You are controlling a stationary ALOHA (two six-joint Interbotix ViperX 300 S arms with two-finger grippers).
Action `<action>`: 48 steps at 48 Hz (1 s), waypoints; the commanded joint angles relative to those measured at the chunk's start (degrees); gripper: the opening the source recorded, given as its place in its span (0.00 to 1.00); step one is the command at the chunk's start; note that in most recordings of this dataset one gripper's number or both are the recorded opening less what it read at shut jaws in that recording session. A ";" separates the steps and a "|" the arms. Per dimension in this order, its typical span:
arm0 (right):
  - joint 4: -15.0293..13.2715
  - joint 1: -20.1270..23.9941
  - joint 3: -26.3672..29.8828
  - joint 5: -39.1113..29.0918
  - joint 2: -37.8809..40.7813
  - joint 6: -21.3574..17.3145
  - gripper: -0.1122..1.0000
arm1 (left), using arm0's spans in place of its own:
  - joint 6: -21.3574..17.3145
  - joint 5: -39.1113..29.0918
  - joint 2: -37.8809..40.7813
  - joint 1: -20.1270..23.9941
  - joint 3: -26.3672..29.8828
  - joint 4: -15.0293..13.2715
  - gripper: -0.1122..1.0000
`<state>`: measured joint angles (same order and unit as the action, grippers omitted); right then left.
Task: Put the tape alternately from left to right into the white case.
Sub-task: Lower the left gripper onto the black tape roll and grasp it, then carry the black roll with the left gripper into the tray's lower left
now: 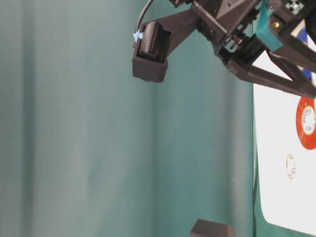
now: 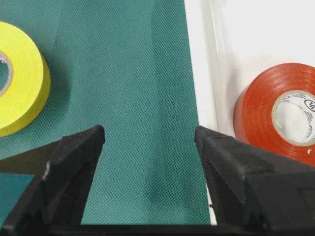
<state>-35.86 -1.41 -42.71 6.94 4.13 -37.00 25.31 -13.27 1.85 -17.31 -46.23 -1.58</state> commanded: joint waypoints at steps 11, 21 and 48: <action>0.09 0.18 0.97 0.53 -1.58 -0.09 0.83 | -0.53 0.18 -3.60 -0.09 0.97 0.09 0.07; 0.09 0.26 1.05 0.53 -1.58 -0.09 0.83 | -2.46 0.18 -8.53 0.79 1.85 0.26 0.07; 0.09 0.26 1.58 0.53 -1.58 0.00 0.83 | -16.00 0.00 -12.13 11.87 1.58 0.35 0.07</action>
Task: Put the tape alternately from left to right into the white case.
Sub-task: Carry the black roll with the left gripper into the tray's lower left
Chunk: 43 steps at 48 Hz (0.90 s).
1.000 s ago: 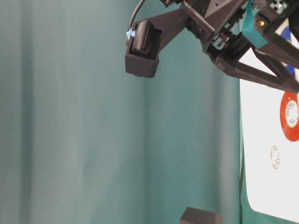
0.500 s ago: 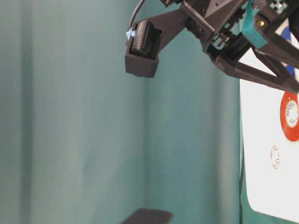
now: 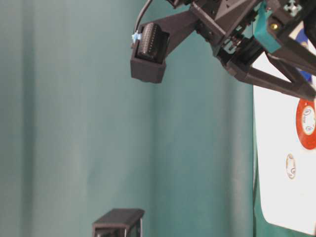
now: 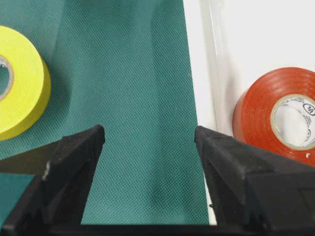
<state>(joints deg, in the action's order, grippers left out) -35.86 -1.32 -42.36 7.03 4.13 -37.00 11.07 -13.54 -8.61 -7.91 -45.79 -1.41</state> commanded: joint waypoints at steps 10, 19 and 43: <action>0.09 0.09 1.23 0.44 -1.58 -0.09 0.83 | -11.16 1.49 -2.02 9.40 1.14 0.09 0.07; 0.09 0.18 1.49 0.44 -1.58 -0.09 0.83 | -16.08 6.42 -1.41 14.50 0.79 0.18 0.07; 0.18 0.18 1.67 0.53 -1.58 -0.09 0.83 | -18.90 14.06 5.89 22.68 0.35 0.18 0.07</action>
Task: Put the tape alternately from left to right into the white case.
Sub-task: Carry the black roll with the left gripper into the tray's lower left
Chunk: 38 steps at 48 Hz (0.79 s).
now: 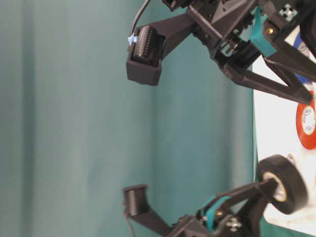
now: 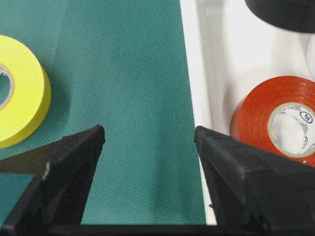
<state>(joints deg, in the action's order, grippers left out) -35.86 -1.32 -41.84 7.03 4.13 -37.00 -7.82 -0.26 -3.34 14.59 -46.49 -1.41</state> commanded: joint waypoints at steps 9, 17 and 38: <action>0.18 0.18 1.14 0.44 -1.58 -0.09 0.83 | 0.09 0.79 2.99 -0.44 2.46 0.09 0.07; 0.18 0.18 0.88 0.44 -1.58 -0.09 0.83 | 0.09 0.53 3.78 -1.85 3.16 0.09 0.07; 0.09 0.18 0.79 0.44 -1.49 -0.09 0.83 | 0.09 0.44 3.78 -1.93 3.34 0.18 0.20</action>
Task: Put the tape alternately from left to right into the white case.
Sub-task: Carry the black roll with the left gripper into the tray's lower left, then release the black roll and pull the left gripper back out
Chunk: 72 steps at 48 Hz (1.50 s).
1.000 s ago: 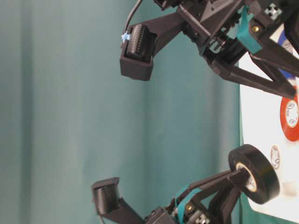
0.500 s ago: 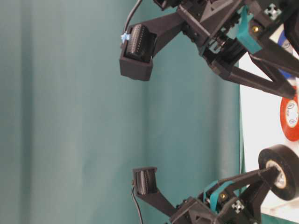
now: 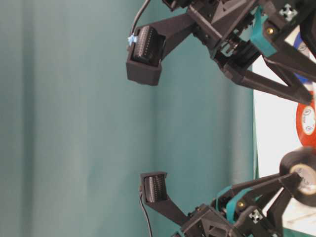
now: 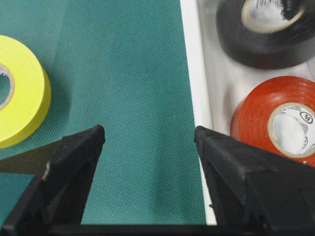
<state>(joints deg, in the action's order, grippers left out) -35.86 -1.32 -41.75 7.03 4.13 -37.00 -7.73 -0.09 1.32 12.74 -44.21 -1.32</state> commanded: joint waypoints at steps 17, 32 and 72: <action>0.18 0.09 0.70 0.44 -1.49 -0.09 0.83 | 0.09 0.18 -2.72 -0.18 0.53 0.00 0.45; 0.18 0.18 0.70 0.44 -1.58 -0.09 0.83 | 0.18 -0.53 -4.22 -0.44 0.35 0.00 0.45; 0.09 0.18 0.79 0.44 -1.49 -0.09 0.83 | 1.05 -5.19 -12.92 -14.59 -5.45 -0.26 0.44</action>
<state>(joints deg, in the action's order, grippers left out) -35.77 -1.32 -41.84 7.03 4.13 -37.00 -6.94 -5.54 -10.46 -0.53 -49.92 -1.41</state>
